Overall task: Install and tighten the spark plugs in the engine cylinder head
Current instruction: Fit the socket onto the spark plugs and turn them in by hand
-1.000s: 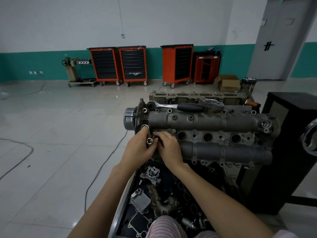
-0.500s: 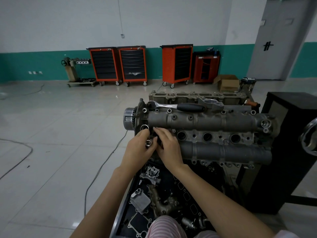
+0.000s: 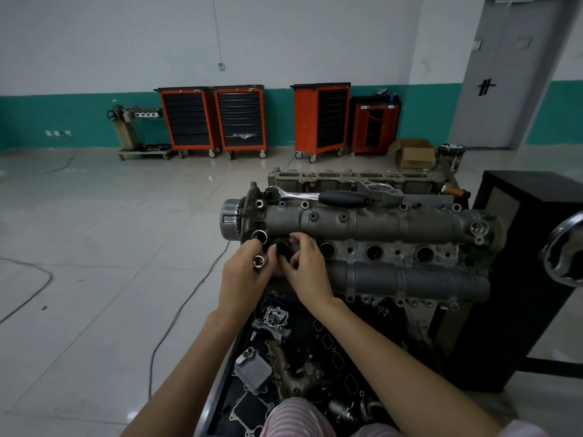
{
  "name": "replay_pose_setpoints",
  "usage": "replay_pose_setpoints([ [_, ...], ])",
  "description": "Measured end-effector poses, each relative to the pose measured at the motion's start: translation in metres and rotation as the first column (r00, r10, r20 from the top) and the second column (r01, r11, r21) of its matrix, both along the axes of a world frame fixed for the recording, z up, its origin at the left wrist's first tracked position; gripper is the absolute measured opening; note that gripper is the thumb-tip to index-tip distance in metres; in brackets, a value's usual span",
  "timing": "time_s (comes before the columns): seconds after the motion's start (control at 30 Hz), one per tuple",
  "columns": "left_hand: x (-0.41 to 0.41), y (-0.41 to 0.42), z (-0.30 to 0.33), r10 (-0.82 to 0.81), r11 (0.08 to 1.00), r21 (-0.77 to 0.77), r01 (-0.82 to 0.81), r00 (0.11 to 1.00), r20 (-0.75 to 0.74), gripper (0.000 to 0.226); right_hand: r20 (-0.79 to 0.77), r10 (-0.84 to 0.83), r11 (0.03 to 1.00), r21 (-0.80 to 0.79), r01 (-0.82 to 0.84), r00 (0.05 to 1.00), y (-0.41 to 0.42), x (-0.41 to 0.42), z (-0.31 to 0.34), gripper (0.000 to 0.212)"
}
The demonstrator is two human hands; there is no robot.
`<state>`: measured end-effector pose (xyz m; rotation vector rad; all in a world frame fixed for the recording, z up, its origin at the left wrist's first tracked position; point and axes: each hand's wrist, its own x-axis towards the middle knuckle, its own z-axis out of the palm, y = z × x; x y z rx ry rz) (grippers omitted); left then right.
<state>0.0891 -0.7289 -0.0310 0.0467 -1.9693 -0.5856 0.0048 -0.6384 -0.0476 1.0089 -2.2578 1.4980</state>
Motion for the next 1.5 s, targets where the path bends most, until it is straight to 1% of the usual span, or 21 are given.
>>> replay_pose_setpoints([
  [0.1,0.003,0.006,0.006,-0.004,0.989,-0.15,-0.005,0.998,-0.063,0.033,0.002,-0.001,1.0,-0.001,0.001,1.0,-0.001,0.0,-0.003,0.04],
  [0.17,0.004,0.007,0.01,0.007,0.986,-0.164,-0.023,0.995,-0.097,0.031,-0.001,-0.003,1.0,0.004,0.003,1.0,-0.001,-0.001,-0.003,0.039],
  [0.3,0.007,0.004,0.014,0.043,0.997,-0.055,-0.052,0.988,-0.149,0.031,-0.051,0.012,0.999,0.049,-0.009,0.999,-0.001,-0.001,-0.003,0.039],
  [0.43,0.011,0.007,0.017,0.045,0.999,-0.021,-0.05,0.979,-0.198,0.031,-0.023,0.012,0.999,0.03,-0.012,1.0,-0.002,-0.003,-0.002,0.036],
  [0.57,0.014,0.011,0.024,0.028,0.999,-0.029,-0.036,0.971,-0.238,0.03,0.002,0.006,1.0,0.029,-0.006,1.0,0.0,-0.008,-0.003,0.034],
  [0.77,0.02,0.008,0.031,0.075,0.995,0.089,-0.051,0.953,-0.295,0.032,-0.004,0.003,0.999,0.043,-0.003,1.0,0.0,-0.008,-0.003,0.032],
  [1.0,0.021,0.01,0.033,0.08,0.991,0.131,-0.036,0.933,-0.35,0.041,0.023,0.014,0.999,0.039,-0.015,1.0,0.0,-0.008,-0.002,0.034],
  [1.1,0.022,0.011,0.033,0.118,0.971,0.236,-0.03,0.921,-0.371,0.039,0.034,0.019,0.999,0.029,-0.02,0.999,0.001,-0.009,-0.001,0.034],
  [1.27,0.025,0.008,0.033,0.203,0.913,0.407,-0.032,0.901,-0.384,0.037,0.032,0.033,0.998,0.05,-0.035,0.999,0.001,-0.008,0.0,0.033],
  [1.37,0.026,0.006,0.033,0.222,0.872,0.49,0.002,0.89,-0.399,0.038,0.016,0.047,0.997,0.065,-0.048,0.999,0.001,-0.005,0.001,0.034],
  [1.43,0.024,0.008,0.031,0.201,0.892,0.453,-0.002,0.898,-0.392,0.038,-0.024,0.063,0.994,0.096,-0.06,0.998,0.001,-0.004,0.0,0.034],
  [1.5,0.021,0.014,0.029,0.144,0.937,0.348,-0.007,0.919,-0.367,0.036,-0.049,0.059,0.991,0.121,-0.053,0.997,0.0,-0.003,0.0,0.032],
])
